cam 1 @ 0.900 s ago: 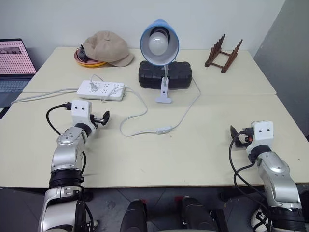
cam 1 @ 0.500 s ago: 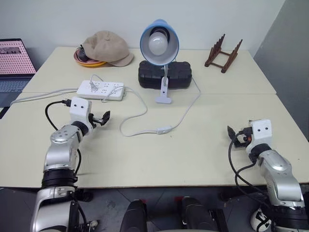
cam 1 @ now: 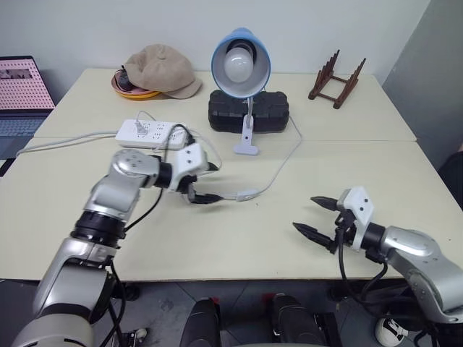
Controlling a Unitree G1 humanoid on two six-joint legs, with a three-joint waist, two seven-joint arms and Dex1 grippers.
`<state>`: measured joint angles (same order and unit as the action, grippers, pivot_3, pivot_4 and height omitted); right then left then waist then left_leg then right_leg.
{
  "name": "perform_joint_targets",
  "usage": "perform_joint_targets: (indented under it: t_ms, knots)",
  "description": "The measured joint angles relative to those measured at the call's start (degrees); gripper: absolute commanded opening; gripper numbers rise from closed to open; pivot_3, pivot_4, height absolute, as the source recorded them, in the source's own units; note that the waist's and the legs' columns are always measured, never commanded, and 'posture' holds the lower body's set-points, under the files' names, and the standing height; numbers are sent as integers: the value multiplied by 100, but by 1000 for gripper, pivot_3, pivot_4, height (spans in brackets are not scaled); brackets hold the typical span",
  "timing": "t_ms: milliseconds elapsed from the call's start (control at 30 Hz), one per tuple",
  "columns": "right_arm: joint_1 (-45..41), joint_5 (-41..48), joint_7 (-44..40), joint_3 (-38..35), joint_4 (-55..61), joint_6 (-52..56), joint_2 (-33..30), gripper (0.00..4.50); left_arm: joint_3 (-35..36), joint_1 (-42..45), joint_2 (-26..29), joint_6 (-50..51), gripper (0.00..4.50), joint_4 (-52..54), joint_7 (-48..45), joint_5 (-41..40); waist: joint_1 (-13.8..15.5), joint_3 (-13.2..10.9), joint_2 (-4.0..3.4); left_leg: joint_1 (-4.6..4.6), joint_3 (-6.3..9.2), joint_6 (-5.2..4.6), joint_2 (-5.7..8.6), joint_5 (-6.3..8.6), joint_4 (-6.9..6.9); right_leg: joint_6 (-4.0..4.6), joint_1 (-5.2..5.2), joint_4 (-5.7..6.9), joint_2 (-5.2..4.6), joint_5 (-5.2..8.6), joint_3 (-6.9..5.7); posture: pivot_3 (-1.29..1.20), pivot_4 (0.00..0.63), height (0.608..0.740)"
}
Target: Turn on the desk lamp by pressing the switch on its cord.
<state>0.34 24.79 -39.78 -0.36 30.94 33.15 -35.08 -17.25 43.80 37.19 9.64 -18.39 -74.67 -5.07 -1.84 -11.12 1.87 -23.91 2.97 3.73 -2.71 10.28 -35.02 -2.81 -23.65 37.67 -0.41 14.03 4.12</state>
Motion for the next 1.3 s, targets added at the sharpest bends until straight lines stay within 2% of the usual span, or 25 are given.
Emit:
perform_joint_targets:
  t_ms: [133,400,533,1033,1100,1300]
  knots:
    - [115,-100,342,226,219,114,215,4500,-302,302,-523,-696,4488,-802,-57,312,-13,0,0,-2,-2,0,1,0,-4,-1,-2,0,0,0,3,0,150,740]
    - [411,-107,736,195,504,231,279,4500,-396,808,-949,-1790,4488,-2295,203,919,1,0,1,-10,0,0,2,0,-3,-2,-8,1,0,0,1,0,150,740]
    - [535,-105,781,164,552,231,279,4500,-377,873,-1118,-1940,3871,-2581,147,965,0,0,1,-11,2,-1,1,0,-3,-2,-8,2,1,0,-1,0,150,740]
    - [606,-53,884,13,722,334,245,4500,-357,940,-1173,-2145,618,-2800,-90,1069,-4,0,1,-9,2,-1,1,0,-3,-2,-7,6,1,0,0,0,150,740]
    - [563,-30,887,-18,723,377,243,4500,-357,944,-1172,-2146,395,-2854,-94,1092,-3,0,1,-8,3,-1,1,0,-3,-2,-7,8,1,0,-1,0,150,740]
    - [505,107,909,-53,777,507,246,4500,-336,1003,-1163,-2090,391,-2898,-130,1117,-4,0,1,-9,4,-1,1,0,-3,-2,-7,8,2,0,0,0,150,740]
